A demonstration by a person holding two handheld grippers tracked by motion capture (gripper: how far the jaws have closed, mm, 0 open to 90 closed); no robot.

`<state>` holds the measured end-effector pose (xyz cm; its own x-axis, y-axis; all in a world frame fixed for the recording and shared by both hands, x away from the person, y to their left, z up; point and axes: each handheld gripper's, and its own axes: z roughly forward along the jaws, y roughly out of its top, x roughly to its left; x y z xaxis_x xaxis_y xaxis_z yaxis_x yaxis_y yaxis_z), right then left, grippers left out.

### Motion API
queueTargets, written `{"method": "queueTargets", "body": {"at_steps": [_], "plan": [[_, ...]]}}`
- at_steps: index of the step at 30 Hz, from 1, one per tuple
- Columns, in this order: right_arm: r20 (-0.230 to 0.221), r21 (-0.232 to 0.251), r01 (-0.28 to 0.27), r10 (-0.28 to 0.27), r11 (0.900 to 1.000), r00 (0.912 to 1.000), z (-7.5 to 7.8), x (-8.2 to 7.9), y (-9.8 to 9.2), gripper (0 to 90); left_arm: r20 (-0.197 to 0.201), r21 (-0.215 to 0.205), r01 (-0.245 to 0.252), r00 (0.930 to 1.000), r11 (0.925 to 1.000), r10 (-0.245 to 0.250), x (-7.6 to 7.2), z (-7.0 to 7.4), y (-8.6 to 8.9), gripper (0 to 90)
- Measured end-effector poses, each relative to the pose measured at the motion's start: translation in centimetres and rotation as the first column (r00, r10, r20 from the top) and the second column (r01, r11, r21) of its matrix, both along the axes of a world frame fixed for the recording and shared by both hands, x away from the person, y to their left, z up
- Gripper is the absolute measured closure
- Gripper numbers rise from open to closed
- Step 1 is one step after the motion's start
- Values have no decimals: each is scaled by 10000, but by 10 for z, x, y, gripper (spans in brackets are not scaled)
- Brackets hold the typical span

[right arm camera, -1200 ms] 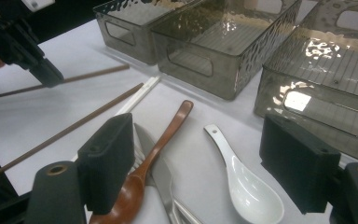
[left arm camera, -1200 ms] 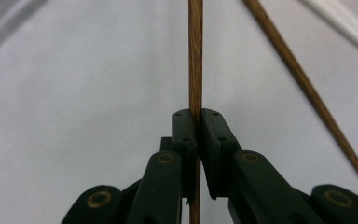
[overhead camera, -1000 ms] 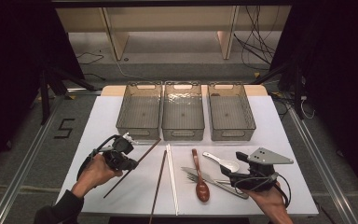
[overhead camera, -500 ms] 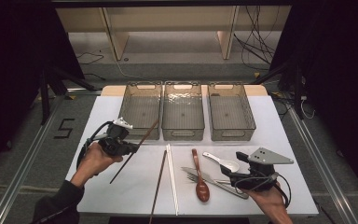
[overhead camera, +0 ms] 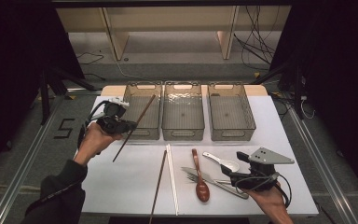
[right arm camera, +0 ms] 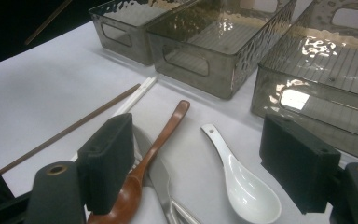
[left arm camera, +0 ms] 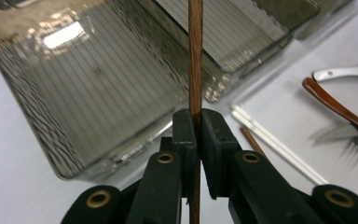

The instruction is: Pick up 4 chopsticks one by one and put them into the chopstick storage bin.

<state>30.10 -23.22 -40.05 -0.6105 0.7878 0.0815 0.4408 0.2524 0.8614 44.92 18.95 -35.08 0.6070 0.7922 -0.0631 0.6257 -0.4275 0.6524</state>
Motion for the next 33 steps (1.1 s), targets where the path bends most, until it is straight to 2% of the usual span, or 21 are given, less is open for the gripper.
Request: {"method": "queueTargets", "body": {"at_steps": [7,8,14,17,22,23,26,29,33], "plan": [[37,66,-31,30,10000,10000,1,0,-1,270,497,-183,-302,9983,9994,311,18,12,2,839],[37,83,-34,34,10000,10000,1,0,-1,270,585,-281,-387,9975,9989,403,25,14,3,838],[37,110,-58,57,9999,10000,1,-1,-1,270,739,-408,-585,9954,9975,614,40,20,4,838],[15,105,-63,63,9999,10000,1,0,-1,270,949,-281,-672,9930,9973,696,51,24,2,838],[9,103,-73,73,9999,10000,1,0,-1,270,1139,-253,-755,9904,9968,779,61,29,0,837],[10,103,-75,75,9999,10000,1,0,-1,270,1205,-102,-829,9892,9965,835,66,30,-1,837],[3,113,-93,93,9999,10000,1,0,0,270,1220,-177,-968,9877,9952,982,72,30,0,837],[6,134,-101,101,9999,9999,0,0,-1,270,1203,-82,-1205,9854,9927,1206,81,27,2,837],[-34,157,-104,104,9998,9999,0,0,-1,270,1198,-278,-1386,9828,9900,1409,90,25,4,837]]}}
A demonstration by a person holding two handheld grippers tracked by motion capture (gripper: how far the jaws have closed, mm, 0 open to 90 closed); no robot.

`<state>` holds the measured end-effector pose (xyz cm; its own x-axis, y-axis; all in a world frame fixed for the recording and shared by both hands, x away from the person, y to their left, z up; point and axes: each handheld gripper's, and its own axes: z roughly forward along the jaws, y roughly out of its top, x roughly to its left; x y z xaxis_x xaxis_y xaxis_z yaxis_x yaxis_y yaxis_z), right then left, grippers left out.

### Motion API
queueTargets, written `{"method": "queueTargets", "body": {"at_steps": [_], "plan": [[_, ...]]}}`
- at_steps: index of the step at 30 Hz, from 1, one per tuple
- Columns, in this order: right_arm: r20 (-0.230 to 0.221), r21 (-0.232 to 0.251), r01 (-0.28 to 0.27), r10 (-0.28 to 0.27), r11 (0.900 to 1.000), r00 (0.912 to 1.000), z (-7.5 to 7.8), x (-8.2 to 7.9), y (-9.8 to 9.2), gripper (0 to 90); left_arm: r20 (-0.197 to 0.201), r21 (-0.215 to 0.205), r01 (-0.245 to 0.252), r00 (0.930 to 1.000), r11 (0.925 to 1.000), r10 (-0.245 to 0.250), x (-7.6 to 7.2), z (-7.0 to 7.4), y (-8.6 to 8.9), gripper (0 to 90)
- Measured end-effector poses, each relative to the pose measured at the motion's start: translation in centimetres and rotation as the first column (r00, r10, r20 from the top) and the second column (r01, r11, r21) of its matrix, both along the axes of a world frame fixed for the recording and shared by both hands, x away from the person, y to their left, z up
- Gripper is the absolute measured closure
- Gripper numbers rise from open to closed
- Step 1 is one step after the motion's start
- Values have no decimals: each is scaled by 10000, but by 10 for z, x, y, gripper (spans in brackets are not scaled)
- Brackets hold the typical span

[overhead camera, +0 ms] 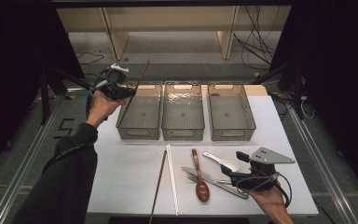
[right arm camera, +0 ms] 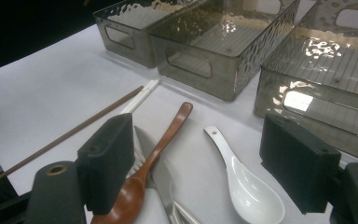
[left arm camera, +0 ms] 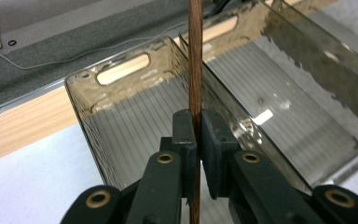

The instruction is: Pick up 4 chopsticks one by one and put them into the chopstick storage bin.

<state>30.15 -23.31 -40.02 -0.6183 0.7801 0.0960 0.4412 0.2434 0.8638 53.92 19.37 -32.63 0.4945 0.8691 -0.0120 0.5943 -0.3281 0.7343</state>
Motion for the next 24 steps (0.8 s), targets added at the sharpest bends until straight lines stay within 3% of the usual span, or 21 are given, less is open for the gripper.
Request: {"method": "queueTargets", "body": {"at_steps": [3,6,11,16,24], "plan": [[13,14,-28,28,10000,10000,0,0,0,270,124,-120,-122,9998,9999,123,5,0,0,836],[-13,-8,-60,60,10000,10000,0,0,0,270,222,19,-176,9996,9998,175,10,-2,-1,836],[21,37,-66,66,10000,10000,0,0,0,270,248,-262,-355,9990,9990,361,15,-8,-3,836],[12,66,-65,65,10000,10000,1,0,0,270,298,-279,-517,9982,9983,525,20,-17,-7,836],[39,118,-83,83,9999,10000,1,0,-1,270,225,-16,-648,9976,9979,649,22,-35,-8,835]]}}
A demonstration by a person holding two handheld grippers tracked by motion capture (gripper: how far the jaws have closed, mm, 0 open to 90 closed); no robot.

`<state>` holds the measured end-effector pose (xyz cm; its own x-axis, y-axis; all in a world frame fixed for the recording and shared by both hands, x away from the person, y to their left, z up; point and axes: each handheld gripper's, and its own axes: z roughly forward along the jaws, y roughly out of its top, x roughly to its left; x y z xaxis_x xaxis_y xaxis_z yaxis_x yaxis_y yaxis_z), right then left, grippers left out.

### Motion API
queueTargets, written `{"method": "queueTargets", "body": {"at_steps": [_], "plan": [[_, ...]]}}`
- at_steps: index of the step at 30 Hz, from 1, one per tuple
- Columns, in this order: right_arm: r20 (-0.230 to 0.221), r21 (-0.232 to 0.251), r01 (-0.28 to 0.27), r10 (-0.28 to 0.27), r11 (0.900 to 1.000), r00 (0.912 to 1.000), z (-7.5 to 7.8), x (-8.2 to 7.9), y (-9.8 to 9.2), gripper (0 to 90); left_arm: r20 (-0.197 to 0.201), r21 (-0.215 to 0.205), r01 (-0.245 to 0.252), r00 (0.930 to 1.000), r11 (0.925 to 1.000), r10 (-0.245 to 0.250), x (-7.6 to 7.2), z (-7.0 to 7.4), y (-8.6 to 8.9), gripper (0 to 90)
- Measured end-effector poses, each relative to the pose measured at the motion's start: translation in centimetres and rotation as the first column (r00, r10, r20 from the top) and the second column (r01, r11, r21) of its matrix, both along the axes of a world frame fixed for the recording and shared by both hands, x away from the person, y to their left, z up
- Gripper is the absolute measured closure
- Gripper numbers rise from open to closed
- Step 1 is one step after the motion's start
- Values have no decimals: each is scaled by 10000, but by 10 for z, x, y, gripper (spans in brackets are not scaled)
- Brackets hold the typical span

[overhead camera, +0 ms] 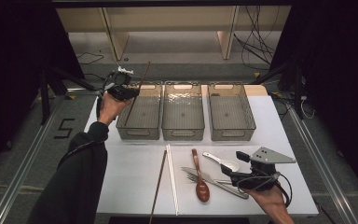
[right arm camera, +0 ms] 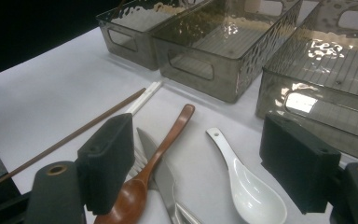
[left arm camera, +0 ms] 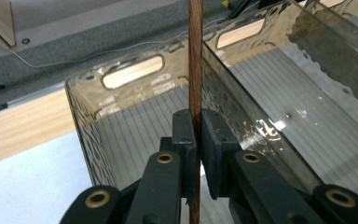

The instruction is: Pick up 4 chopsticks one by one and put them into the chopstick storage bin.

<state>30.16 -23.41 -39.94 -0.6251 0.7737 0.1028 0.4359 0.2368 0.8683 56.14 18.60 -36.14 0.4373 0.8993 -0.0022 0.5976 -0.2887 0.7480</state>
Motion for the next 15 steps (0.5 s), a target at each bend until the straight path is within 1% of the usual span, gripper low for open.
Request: {"method": "queueTargets", "body": {"at_steps": [4,9,12,15], "plan": [[-30,-16,3,-3,10000,10000,0,0,1,270,-6,-52,-46,10000,10000,46,0,-7,2,835],[-27,-14,-2,2,10000,10000,0,-1,1,270,-174,112,-32,9998,9999,34,-1,-18,2,833],[-7,-19,-32,32,10000,10000,0,0,1,270,-197,461,-27,9998,9989,36,0,-23,1,830],[-18,-8,-25,25,10000,10000,0,-1,1,270,-289,371,-67,9996,9993,78,0,-26,1,824]]}}
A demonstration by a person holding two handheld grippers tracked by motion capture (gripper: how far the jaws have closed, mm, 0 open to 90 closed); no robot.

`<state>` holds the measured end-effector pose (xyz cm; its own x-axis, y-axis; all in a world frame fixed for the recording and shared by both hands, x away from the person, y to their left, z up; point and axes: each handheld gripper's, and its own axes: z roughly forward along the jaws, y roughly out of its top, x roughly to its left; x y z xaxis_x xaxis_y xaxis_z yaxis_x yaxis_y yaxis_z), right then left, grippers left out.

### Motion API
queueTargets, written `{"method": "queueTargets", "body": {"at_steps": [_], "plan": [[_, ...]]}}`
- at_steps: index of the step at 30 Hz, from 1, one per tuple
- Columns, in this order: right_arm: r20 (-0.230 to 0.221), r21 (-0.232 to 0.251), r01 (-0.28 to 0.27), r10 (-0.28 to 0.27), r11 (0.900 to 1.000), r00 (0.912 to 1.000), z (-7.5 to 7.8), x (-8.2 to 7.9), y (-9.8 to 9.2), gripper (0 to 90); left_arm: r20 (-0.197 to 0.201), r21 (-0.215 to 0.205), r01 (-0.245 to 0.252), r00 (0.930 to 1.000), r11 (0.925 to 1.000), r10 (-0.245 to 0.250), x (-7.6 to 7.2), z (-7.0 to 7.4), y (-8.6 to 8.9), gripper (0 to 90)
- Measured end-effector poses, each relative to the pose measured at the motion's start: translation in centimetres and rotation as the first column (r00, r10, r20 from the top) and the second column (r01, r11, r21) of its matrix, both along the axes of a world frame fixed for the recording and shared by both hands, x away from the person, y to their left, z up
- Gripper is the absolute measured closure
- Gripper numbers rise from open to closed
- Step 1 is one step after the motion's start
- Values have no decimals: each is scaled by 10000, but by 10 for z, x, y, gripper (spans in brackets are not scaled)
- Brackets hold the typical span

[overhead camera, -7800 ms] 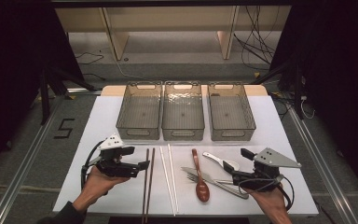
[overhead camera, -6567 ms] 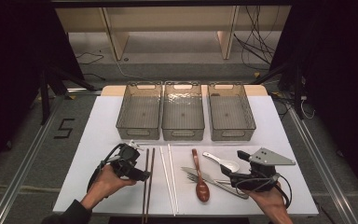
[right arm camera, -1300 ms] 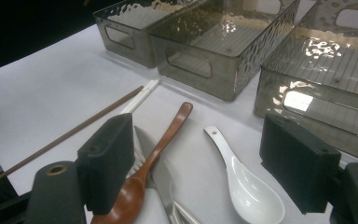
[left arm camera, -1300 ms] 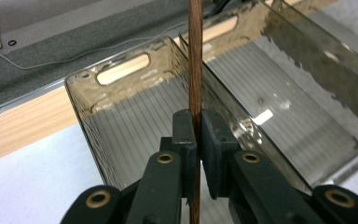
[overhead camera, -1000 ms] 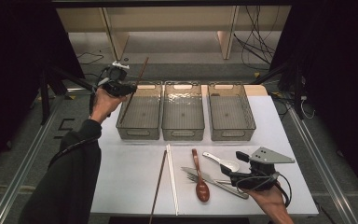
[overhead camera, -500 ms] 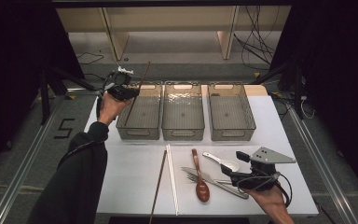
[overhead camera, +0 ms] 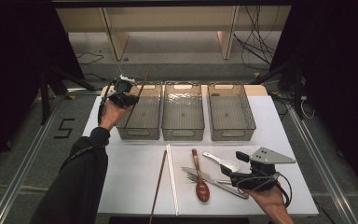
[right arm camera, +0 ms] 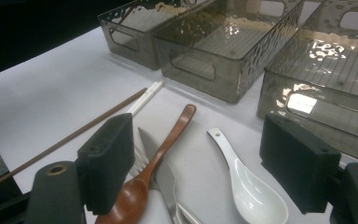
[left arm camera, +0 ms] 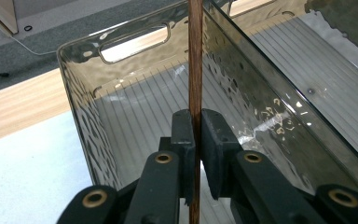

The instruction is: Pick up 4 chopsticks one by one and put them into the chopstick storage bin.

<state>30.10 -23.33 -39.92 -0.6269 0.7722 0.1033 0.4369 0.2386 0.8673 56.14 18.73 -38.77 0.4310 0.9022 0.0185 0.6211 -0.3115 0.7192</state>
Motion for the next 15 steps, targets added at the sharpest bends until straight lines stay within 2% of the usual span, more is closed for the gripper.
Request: {"method": "queueTargets", "body": {"at_steps": [1,3,6,7,8,10,11,12,15], "plan": [[0,0,0,0,10000,10000,0,0,0,270,6,-11,-28,10000,10000,28,0,-1,0,824],[-2,5,-11,11,10000,10000,0,0,0,270,-38,-78,-57,10000,10000,57,-1,-1,2,733],[19,57,-7,7,10000,10000,1,-1,-1,270,-160,-372,-93,9998,9993,88,-6,5,7,743],[60,88,11,-12,10000,10000,1,0,-1,270,-212,-394,-61,9998,9992,53,-8,7,7,695],[52,91,16,-17,10000,10000,0,0,-2,270,-622,-587,4,9981,9983,-41,-12,12,7,638],[29,62,24,-24,10000,10000,0,0,-1,270,-722,-579,38,9974,9983,-80,-15,15,6,546],[29,62,24,-24,10000,10000,0,0,-1,270,-727,-524,21,9973,9986,-59,-19,18,5,546],[29,41,19,-19,10000,10000,0,0,-1,270,-749,-512,30,9972,9987,-69,-23,21,4,502],[39,35,46,-46,10000,10000,0,-1,-1,270,-1057,-662,204,9940,9976,-273,-37,27,0,432]]}}
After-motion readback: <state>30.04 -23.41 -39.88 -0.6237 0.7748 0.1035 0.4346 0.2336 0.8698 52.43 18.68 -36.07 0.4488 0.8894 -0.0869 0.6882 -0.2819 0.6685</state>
